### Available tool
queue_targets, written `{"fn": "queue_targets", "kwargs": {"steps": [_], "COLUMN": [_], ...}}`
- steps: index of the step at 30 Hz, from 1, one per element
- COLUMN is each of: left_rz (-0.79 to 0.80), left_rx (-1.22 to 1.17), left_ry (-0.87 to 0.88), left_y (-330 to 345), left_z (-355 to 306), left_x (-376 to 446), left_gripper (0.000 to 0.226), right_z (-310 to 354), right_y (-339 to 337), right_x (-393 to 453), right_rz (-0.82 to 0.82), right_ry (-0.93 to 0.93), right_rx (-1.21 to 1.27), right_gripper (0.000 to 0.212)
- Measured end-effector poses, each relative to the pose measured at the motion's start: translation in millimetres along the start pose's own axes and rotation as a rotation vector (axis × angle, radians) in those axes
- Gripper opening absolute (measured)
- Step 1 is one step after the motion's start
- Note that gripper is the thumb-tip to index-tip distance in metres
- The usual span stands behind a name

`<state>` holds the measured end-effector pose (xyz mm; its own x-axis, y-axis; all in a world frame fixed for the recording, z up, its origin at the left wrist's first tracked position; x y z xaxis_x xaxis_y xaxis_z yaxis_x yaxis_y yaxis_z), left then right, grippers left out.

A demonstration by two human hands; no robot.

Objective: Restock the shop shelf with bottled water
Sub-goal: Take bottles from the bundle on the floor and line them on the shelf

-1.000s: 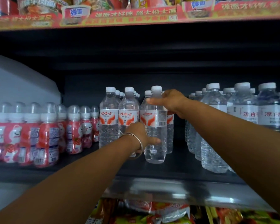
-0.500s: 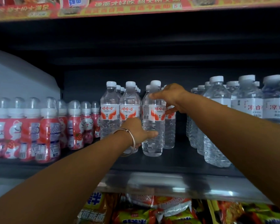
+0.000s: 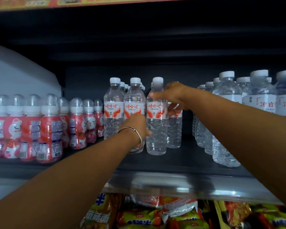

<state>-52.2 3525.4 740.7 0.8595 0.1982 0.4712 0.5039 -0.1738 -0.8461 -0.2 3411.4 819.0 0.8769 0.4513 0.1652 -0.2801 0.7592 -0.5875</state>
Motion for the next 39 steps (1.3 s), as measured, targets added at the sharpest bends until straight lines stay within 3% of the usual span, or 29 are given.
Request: {"fn": "queue_targets", "kwargs": {"steps": [4, 9, 15, 19, 22, 26, 32, 39], "left_rz": [-0.032, -0.060, -0.102, -0.175, -0.172, -0.109, -0.077, 0.061], "left_rx": [0.083, 0.112, 0.039, 0.107, 0.182, 0.294, 0.286, 0.241], "left_ry": [0.007, 0.003, -0.015, -0.017, -0.009, -0.052, -0.048, -0.066], "left_y": [-1, 0, -2, -5, -1, 18, 82, 223], "left_z": [-1, -1, -13, -39, -72, -120, -181, -198], "left_x": [0, -5, -19, -41, -66, -110, -186, -268], "left_gripper": [0.028, 0.027, 0.023, 0.019, 0.032, 0.057, 0.059, 0.062], "right_z": [-1, -4, -18, -37, -60, -102, -202, -357], "right_y": [-1, 0, -1, -4, -5, -15, -19, 33], "right_x": [0, -1, -10, -38, -73, -133, -223, -262], "right_rz": [-0.077, -0.121, -0.110, -0.183, -0.213, -0.247, -0.217, -0.066], "right_ry": [-0.013, -0.051, -0.079, -0.194, -0.294, -0.372, -0.390, -0.287], "right_rx": [0.019, 0.011, 0.012, -0.270, -0.567, -0.807, -0.921, -0.942], "right_gripper": [0.038, 0.062, 0.046, 0.039, 0.032, 0.033, 0.040, 0.046]}}
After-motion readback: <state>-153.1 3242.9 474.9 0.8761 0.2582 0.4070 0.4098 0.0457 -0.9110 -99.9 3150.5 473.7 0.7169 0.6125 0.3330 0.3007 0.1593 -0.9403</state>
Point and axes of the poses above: each hand's wrist, its own x-axis towards the middle knuckle, its own y-axis out of the palm, z = x × y, the point moved 6 cm from there along x, towards the middle knuckle, and after that the axes turned 13 degrees about y, right-handed, at the moved point
